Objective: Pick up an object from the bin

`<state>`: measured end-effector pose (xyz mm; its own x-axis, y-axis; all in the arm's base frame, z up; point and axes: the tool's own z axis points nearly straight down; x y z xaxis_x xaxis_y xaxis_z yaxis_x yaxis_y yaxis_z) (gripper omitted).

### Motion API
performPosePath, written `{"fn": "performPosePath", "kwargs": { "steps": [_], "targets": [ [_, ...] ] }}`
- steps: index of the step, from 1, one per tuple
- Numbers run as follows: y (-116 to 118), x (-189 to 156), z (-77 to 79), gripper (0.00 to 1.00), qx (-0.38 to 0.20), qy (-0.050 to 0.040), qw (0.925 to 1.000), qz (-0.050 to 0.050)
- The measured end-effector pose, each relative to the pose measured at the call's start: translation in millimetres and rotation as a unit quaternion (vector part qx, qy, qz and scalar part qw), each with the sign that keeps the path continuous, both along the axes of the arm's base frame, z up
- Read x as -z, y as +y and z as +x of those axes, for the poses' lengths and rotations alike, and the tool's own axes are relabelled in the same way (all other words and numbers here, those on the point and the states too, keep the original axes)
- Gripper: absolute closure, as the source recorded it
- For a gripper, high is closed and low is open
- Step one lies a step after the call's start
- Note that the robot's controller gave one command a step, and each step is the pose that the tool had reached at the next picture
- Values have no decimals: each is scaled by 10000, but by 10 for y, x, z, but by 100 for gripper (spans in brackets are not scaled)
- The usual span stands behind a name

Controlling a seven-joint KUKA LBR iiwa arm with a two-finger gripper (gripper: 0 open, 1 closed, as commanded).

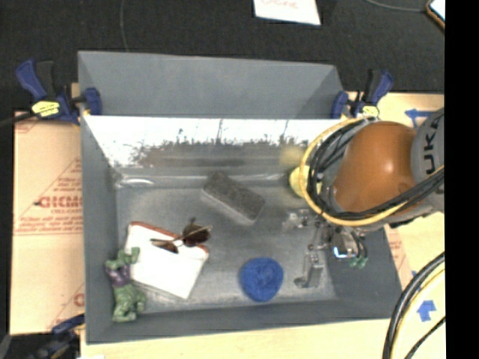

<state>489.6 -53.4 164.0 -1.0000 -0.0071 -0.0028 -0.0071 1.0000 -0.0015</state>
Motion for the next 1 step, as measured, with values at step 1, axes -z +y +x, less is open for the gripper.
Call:
{"fn": "performPosePath", "kwargs": {
  "steps": [1],
  "targets": [
    [0,0,0,0,-1,0,10000,0]
  ]
}}
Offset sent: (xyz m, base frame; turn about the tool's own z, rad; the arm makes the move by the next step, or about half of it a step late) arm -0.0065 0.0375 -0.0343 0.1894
